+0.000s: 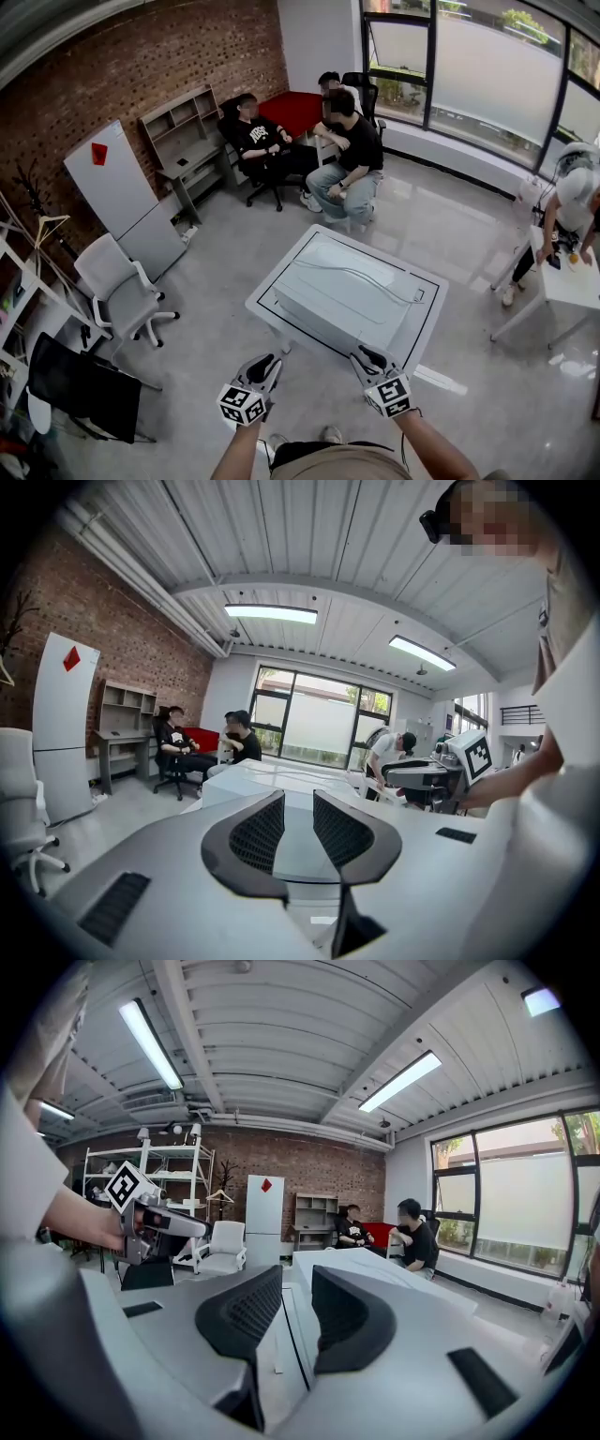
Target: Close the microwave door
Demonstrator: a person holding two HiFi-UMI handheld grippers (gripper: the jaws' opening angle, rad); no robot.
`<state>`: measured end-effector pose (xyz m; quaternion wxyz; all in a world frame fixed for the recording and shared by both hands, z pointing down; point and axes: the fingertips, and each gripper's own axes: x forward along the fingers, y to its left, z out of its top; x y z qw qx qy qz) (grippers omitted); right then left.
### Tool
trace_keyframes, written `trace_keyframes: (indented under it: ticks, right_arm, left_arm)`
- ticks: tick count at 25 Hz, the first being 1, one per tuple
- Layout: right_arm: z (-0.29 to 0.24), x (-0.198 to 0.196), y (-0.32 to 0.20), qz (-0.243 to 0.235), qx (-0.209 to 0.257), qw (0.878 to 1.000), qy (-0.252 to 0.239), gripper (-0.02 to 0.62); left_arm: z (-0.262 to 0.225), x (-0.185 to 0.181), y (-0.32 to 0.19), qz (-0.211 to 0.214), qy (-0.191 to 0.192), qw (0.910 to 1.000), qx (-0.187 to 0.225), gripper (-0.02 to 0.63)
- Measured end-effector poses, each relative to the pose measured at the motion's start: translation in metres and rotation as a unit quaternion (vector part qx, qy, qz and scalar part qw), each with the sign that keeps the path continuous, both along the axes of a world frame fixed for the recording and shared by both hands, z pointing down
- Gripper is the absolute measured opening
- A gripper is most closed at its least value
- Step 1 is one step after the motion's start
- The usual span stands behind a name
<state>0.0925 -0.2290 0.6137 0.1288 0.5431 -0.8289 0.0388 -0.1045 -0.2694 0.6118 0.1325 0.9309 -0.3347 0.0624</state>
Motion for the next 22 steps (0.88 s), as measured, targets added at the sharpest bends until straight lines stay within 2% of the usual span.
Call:
trace_keyframes:
  ticks: [6,8,12,22]
  right_arm:
    - [0.0,-0.001,-0.002,0.003,-0.002,1.0,0.013,0.098]
    - [0.002,-0.002,-0.001,0.0,-0.001,1.0,0.029,0.061]
    - [0.001,-0.003,-0.001,-0.002,0.002,0.999,0.04,0.044]
    - [0.007,0.004,-0.004,0.009,-0.001,0.999,0.044,0.04]
  left_arm:
    - [-0.003,0.006,-0.003,0.004,0.007,1.0,-0.003,0.086]
    - [-0.001,0.011,-0.004,0.008,0.006,0.9999,-0.004,0.086]
    - [0.0,0.016,-0.006,0.014,0.005,0.9999,-0.008,0.086]
    - [0.012,0.021,-0.006,0.019,0.003,0.9995,-0.023,0.086]
